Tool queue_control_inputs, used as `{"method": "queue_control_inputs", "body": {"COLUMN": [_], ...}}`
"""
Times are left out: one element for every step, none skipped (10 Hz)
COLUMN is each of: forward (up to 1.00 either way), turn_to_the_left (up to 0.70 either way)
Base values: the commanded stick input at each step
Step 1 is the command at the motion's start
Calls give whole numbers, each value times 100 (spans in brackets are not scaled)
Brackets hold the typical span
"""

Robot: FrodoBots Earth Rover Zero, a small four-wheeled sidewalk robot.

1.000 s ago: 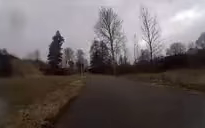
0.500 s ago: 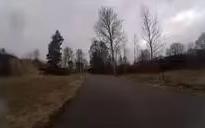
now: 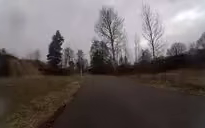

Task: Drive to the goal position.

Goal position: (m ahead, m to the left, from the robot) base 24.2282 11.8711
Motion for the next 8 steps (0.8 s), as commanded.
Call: {"method": "queue_control_inputs", "body": {"forward": [70,70,70,70,70,70,70,70], "turn_to_the_left": [0,0,4,23,35,35,35,35]}}
